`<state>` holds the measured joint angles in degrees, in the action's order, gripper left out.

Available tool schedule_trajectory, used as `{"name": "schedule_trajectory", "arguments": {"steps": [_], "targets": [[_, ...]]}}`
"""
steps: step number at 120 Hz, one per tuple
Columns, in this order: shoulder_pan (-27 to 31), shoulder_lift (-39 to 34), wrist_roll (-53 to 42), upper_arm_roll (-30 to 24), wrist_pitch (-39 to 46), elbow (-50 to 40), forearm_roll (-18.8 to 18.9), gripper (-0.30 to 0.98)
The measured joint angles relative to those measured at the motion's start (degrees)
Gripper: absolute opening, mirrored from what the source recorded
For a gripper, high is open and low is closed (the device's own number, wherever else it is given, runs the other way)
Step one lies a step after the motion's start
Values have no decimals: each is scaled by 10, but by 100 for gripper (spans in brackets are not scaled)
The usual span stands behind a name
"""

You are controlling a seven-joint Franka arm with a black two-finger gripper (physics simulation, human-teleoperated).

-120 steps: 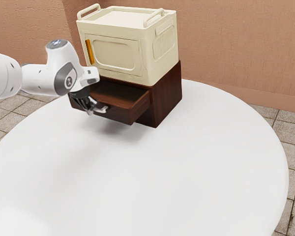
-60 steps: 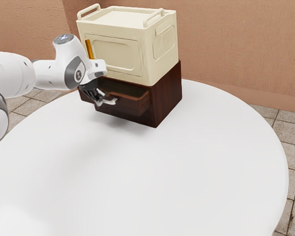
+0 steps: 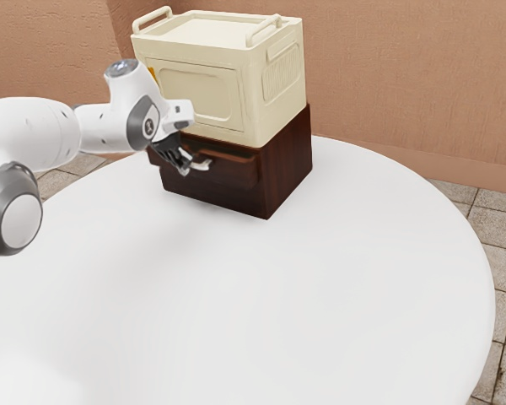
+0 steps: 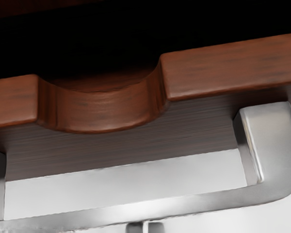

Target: Push the drawer handle with one arm to close the drawer

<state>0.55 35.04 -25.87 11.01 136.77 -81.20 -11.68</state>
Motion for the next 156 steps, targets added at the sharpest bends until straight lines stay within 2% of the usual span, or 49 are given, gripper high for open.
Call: {"name": "schedule_trajectory", "arguments": {"steps": [56,80,86,98,111,123,138,156], "targets": [[6,60,-32,-13,-3,89,0,-10],[6,53,-40,-15,-4,72,-6,-10],[3,24,-40,-14,-4,26,-15,-10],[-12,-133,-29,-12,-32,-129,-12,-10],[-52,-298,10,-19,-148,-184,51,-10],[-83,-405,56,-39,-273,-191,102,-7],[-67,-456,104,-46,-385,-190,135,20],[-64,-463,148,-49,-453,-188,149,44]]}}
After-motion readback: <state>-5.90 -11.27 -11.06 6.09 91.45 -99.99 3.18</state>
